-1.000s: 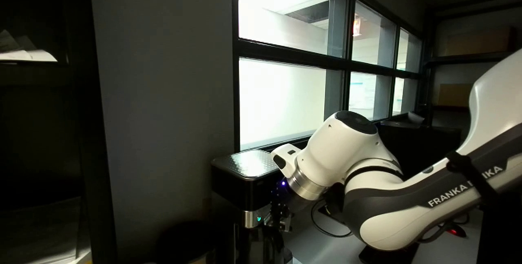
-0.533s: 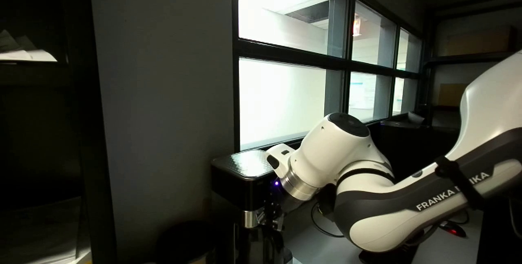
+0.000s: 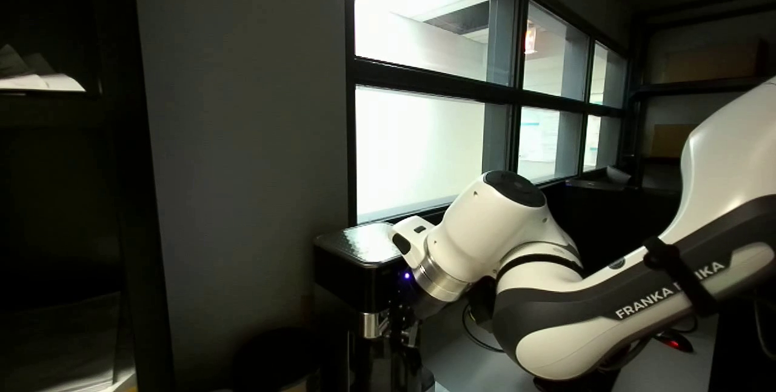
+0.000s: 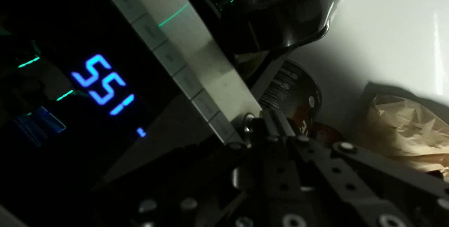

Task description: Press the left button on the coffee machine

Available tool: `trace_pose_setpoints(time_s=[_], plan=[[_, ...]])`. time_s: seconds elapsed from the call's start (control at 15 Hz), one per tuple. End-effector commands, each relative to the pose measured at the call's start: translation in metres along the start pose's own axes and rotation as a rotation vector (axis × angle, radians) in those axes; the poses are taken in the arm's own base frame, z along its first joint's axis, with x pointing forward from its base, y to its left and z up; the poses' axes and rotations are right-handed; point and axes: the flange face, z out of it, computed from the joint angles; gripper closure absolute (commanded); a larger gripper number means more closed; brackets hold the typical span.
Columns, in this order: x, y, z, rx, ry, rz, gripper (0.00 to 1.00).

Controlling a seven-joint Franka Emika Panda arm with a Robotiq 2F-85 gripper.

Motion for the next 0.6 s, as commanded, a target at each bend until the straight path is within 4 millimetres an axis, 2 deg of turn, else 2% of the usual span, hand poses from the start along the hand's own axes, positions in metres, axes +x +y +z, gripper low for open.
trace_pose_setpoints(time_s=[0.0,0.53], plan=[[0.000,-0.004,-0.007,-0.002,0.003,-0.026,1.00],[-0.019,-0.024,-0.040,0.055,-0.021,-0.010,1.00]])
